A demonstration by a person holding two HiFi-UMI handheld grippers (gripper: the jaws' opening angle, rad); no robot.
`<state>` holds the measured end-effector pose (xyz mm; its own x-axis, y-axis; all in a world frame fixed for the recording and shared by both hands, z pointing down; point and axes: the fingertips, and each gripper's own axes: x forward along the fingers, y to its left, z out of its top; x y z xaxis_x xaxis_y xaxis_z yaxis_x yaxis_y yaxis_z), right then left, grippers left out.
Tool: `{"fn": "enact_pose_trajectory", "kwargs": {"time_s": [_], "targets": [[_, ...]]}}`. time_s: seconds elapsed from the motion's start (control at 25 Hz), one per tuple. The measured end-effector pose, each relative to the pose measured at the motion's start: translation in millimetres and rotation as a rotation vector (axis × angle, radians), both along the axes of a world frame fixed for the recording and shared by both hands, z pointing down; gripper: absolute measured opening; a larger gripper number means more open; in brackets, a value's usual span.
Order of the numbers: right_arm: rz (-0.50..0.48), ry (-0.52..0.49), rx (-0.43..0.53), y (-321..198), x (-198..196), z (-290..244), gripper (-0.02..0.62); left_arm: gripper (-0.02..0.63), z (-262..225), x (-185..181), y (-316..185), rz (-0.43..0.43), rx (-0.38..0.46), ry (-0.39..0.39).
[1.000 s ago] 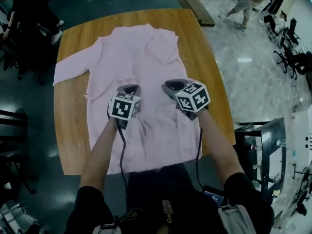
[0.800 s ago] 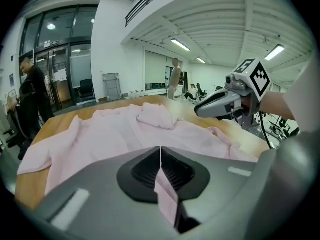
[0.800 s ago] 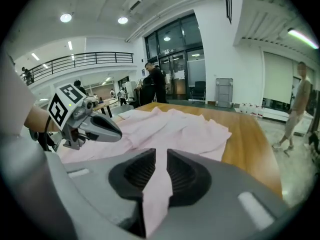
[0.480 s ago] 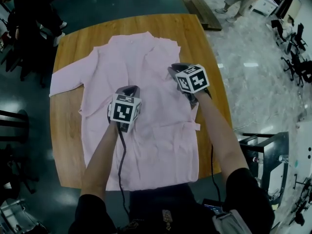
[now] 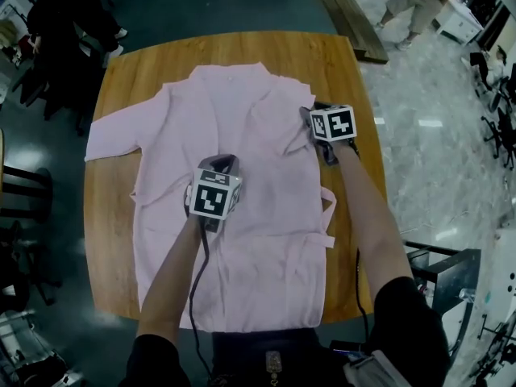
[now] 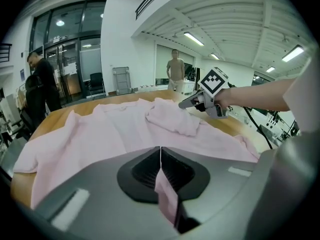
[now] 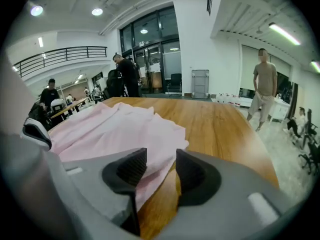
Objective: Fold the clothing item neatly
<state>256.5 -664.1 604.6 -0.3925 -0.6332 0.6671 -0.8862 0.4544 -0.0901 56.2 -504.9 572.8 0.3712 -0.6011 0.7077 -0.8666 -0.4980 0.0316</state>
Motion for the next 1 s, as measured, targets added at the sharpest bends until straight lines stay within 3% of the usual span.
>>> {"fn": "enact_pose_trajectory", "kwargs": {"time_s": [0.12,0.2,0.24,0.52,0.8,1.0], "targets": [[0.000,-0.011,-0.040,-5,0,15,0.169,0.014,0,-1,2,-0.008,-0.005,-0.003],[-0.014,0.002,-0.035,-6,1,13,0.051,0.014,-2,-5,2,-0.019,-0.002,-0.007],[-0.022,0.005,-0.020,-7,1,8,0.023,0.014,-3,-7,2,-0.027,0.001,-0.008],[-0.099,-0.068,0.118,0,-27,-60,0.017,0.013,-14,-20,10,-0.062,0.025,-0.037],[-0.209,-0.111,0.262,29,-93,-149,0.017,0.009,-48,-51,24,-0.111,0.095,-0.023],[-0.242,-0.092,0.309,48,-145,-185,0.017,0.008,-69,-82,37,-0.124,0.139,0.009]]}}
